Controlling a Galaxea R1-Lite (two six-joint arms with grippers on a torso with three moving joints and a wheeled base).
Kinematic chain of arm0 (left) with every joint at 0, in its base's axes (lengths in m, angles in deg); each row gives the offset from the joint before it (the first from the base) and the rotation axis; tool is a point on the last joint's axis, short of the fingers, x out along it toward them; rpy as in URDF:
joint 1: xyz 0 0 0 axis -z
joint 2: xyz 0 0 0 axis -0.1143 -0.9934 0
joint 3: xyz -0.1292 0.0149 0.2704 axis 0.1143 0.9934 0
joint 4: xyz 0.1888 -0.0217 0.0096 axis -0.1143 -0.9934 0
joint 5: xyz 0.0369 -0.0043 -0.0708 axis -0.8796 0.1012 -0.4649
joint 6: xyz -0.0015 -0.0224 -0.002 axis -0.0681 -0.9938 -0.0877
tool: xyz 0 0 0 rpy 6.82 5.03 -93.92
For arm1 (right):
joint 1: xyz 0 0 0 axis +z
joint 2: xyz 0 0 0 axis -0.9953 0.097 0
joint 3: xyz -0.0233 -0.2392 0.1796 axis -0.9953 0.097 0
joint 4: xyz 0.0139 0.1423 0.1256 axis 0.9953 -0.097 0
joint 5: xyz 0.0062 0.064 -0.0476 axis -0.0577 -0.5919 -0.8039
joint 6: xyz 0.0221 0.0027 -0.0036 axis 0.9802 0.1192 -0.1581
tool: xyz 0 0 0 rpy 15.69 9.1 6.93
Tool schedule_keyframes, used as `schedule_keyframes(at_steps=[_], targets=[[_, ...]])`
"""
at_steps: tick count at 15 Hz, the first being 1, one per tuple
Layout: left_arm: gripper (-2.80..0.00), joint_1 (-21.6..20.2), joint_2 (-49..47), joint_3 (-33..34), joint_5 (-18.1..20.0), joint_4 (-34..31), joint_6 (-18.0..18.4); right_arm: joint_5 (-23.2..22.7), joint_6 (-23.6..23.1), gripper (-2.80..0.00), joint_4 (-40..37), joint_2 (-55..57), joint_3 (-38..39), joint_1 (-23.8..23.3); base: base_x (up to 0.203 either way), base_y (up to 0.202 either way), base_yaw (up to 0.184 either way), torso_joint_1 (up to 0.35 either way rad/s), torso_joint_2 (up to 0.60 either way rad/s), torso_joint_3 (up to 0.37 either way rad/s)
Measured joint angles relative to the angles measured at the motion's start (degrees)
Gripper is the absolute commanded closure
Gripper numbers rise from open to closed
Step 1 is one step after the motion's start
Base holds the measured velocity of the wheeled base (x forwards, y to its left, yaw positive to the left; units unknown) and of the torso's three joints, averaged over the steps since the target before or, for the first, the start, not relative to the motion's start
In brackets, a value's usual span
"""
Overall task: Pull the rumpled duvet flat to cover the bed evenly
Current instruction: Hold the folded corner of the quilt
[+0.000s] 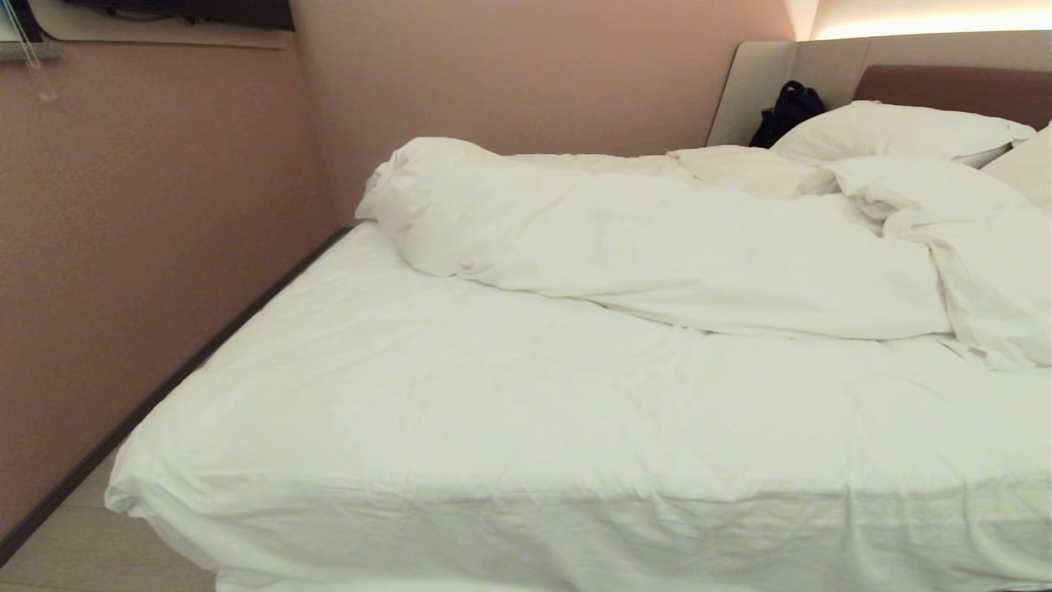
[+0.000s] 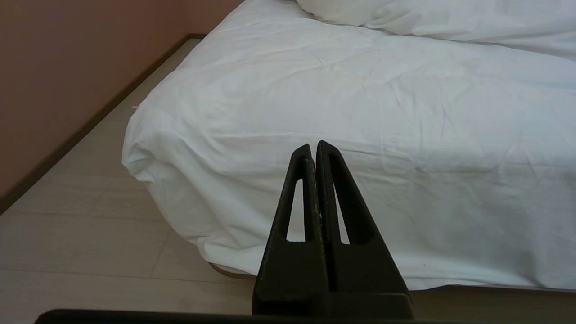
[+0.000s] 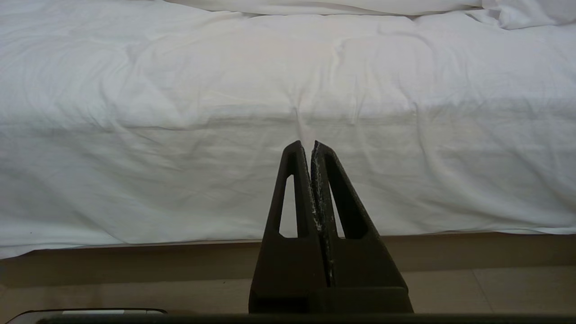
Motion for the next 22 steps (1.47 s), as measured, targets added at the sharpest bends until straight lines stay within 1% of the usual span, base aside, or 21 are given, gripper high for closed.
schedule_keyframes(at_steps=[3, 9, 22], targets=[[0.00, 0.0, 0.0, 0.0, 0.0, 0.0, 0.0, 0.0, 0.0, 0.00, 0.0, 0.0, 0.0, 0.0, 0.000, 0.000, 0.000, 0.000, 0.00, 0.000], [0.00, 0.0, 0.0, 0.0, 0.0, -0.1, -0.1, 0.0, 0.0, 0.00, 0.0, 0.0, 0.0, 0.0, 0.179, 0.000, -0.001, 0.004, 0.00, 0.003], [0.00, 0.0, 0.0, 0.0, 0.0, -0.1, -0.4, -0.1, 0.0, 0.00, 0.0, 0.0, 0.0, 0.0, 0.000, 0.000, 0.000, 0.000, 0.00, 0.000]])
